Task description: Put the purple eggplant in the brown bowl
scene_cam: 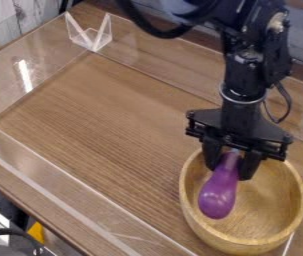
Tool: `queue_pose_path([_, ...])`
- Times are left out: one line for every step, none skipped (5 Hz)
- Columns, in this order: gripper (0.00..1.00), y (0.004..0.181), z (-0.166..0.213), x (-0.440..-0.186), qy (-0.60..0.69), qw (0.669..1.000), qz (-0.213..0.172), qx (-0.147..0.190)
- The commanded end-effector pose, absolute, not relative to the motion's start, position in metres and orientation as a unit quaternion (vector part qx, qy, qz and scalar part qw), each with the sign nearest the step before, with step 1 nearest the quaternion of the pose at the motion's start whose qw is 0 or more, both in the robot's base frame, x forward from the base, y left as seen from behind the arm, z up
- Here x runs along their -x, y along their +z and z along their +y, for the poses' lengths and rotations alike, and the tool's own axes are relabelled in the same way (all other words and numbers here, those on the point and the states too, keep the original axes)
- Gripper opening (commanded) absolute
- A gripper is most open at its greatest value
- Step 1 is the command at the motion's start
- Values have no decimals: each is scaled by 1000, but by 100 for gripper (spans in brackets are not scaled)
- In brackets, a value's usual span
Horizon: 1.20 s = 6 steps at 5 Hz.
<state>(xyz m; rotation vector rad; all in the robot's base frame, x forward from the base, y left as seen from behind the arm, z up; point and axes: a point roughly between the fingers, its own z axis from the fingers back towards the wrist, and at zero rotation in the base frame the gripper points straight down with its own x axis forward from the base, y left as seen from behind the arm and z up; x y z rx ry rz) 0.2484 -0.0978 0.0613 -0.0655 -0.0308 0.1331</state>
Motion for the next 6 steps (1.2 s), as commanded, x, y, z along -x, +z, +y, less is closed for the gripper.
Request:
queue_pose_path([0, 67, -100, -250, 53, 997, -29, 43])
queue_pose_path([0, 63, -106, -250, 34, 998, -29, 46])
queue_pose_path([0, 58, -112, -250, 15, 998, -29, 48])
queue_pose_path([0, 58, -125, -258, 41, 998, -30, 47])
queue_pose_path([0, 58, -138, -264, 68, 996, -31, 46])
queue_pose_path([0, 57, -141, -265, 69, 996, -32, 49])
